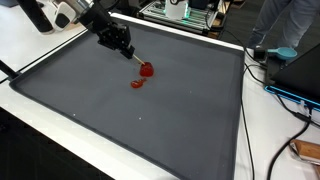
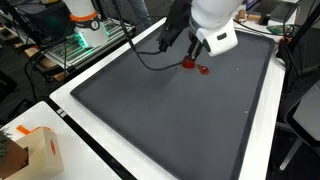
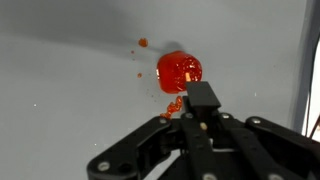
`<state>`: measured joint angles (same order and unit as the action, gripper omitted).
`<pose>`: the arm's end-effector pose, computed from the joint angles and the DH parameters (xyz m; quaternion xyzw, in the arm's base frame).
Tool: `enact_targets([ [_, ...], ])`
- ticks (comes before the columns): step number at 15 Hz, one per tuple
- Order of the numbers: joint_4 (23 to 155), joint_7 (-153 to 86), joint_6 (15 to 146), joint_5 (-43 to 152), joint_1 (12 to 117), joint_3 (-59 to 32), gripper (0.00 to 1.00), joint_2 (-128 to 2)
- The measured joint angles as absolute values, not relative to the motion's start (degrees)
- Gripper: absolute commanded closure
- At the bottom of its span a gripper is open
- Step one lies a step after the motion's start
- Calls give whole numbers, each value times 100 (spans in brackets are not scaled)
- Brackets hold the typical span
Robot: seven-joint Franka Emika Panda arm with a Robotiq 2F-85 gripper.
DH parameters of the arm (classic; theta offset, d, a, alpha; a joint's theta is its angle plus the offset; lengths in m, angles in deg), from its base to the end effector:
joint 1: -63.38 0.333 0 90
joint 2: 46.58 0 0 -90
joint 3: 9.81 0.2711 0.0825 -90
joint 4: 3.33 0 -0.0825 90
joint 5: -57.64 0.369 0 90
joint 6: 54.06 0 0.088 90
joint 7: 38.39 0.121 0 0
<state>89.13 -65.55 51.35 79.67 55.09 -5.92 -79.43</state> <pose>0.6118 -0.0149 0.2339 -0.9607 -0.1079 0.1111 0.2303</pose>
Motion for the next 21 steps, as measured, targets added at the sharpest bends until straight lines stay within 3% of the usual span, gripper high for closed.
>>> enact_targets([
  [21, 9267, -6554, 5619, 8010, 5472, -474, 97, -8102],
])
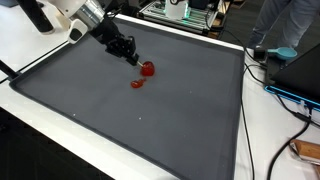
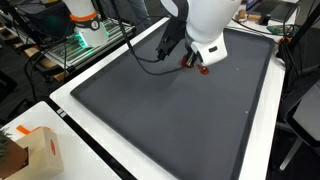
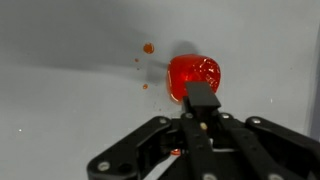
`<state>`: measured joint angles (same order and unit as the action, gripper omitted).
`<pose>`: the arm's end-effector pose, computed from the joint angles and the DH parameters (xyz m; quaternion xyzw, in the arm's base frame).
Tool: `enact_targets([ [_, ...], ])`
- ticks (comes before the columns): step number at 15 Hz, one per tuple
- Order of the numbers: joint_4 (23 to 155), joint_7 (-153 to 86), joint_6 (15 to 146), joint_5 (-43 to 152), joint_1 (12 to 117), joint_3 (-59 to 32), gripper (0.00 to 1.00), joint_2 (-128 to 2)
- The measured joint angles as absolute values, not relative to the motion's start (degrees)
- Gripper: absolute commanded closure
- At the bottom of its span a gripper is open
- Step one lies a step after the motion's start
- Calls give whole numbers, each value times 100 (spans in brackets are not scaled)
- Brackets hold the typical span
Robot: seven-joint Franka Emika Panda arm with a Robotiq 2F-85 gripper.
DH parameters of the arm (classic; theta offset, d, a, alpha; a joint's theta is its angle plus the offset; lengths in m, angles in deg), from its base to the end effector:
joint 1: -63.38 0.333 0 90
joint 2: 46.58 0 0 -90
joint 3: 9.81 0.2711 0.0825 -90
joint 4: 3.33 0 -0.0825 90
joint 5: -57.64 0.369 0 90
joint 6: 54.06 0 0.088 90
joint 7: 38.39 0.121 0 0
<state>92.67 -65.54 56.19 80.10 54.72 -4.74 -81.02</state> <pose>0.6021 -0.0084 0.1971 -0.9610 -0.0969 0.1145 0.2322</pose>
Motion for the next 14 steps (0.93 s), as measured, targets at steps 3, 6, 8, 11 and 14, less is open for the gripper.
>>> enact_targets([
  [3, 9254, -6553, 5584, 8103, 5431, -467, 97, -8136],
  [6, 9251, -6540, 5524, 8162, 5395, -467, 97, -8148],
  [8, 9239, -6533, 5455, 8188, 5378, -467, 97, -8148],
  [11, 9163, -6525, 5331, 8226, 5347, -467, 97, -8148],
  [14, 9061, -6498, 5204, 8285, 5310, -467, 97, -8146],
])
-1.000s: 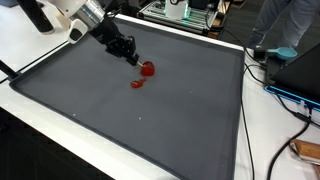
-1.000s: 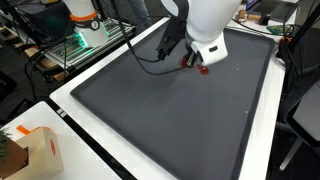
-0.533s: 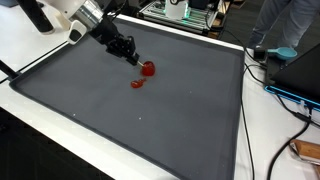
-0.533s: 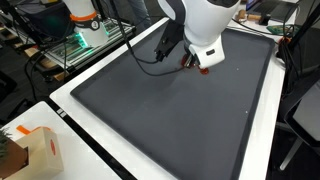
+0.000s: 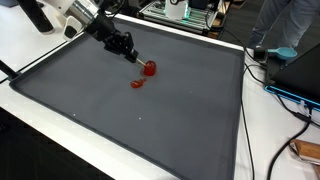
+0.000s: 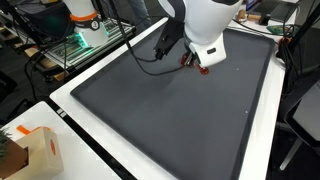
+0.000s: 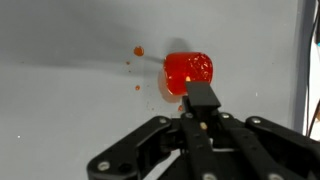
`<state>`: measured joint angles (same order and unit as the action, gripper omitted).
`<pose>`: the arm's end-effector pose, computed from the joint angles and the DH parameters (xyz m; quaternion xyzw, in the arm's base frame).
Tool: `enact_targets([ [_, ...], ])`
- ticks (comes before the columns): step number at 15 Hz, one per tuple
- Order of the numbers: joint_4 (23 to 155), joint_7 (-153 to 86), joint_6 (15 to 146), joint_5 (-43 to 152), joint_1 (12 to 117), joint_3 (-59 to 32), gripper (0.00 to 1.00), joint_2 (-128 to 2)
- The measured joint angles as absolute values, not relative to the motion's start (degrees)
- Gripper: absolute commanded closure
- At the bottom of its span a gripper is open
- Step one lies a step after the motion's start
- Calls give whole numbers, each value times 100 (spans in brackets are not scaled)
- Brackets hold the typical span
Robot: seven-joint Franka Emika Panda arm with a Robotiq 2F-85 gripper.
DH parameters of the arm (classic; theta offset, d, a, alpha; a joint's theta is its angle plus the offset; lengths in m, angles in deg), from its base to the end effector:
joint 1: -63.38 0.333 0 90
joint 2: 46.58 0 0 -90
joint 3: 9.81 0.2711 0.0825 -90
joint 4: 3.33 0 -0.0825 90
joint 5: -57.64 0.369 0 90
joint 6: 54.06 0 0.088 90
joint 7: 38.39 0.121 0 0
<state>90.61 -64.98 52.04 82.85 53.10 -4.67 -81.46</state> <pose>0.6036 -0.0181 0.2057 -0.9535 -0.0756 0.1247 0.2639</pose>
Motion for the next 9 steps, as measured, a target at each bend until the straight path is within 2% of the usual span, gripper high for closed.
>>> enact_targets([
  [9, 8686, -6283, 4979, 8329, 5230, -471, 97, -8109],
])
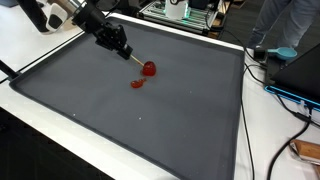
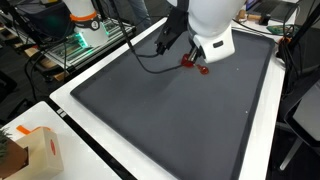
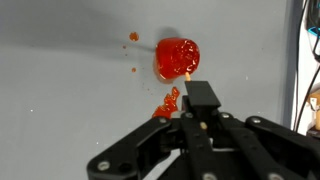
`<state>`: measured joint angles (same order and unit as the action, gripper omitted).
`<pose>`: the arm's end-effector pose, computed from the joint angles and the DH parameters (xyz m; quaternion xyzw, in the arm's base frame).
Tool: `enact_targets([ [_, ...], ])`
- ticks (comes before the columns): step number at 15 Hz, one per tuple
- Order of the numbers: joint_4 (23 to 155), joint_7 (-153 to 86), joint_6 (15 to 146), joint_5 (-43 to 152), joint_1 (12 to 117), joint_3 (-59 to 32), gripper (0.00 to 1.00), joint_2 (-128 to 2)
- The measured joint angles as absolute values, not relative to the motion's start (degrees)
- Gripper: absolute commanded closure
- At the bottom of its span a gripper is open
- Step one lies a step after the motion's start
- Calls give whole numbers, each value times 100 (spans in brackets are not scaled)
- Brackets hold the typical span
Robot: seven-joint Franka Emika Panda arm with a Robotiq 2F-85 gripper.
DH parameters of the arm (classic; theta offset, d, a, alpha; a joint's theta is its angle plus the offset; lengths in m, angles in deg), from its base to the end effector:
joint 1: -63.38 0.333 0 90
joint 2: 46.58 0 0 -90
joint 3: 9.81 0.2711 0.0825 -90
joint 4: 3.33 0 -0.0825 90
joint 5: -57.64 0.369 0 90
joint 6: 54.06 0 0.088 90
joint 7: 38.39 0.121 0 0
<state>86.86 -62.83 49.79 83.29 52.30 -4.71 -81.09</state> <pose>0.6178 -0.0274 0.2342 -0.9558 -0.0600 0.1101 0.2661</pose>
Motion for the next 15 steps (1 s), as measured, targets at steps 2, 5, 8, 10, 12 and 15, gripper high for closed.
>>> enact_targets([
  [2, 8614, -6208, 4962, 8329, 5226, -472, 97, -8055],
  [5, 8501, -6119, 4955, 8328, 5227, -474, 97, -7959],
  [8, 8435, -6046, 4955, 8318, 5236, -481, 97, -7816],
  [10, 8393, -5978, 4955, 8297, 5257, -490, 97, -7717],
  [12, 8374, -5928, 4956, 8276, 5289, -501, 97, -7615],
  [15, 8372, -5850, 4959, 8219, 5356, -525, 97, -7475],
])
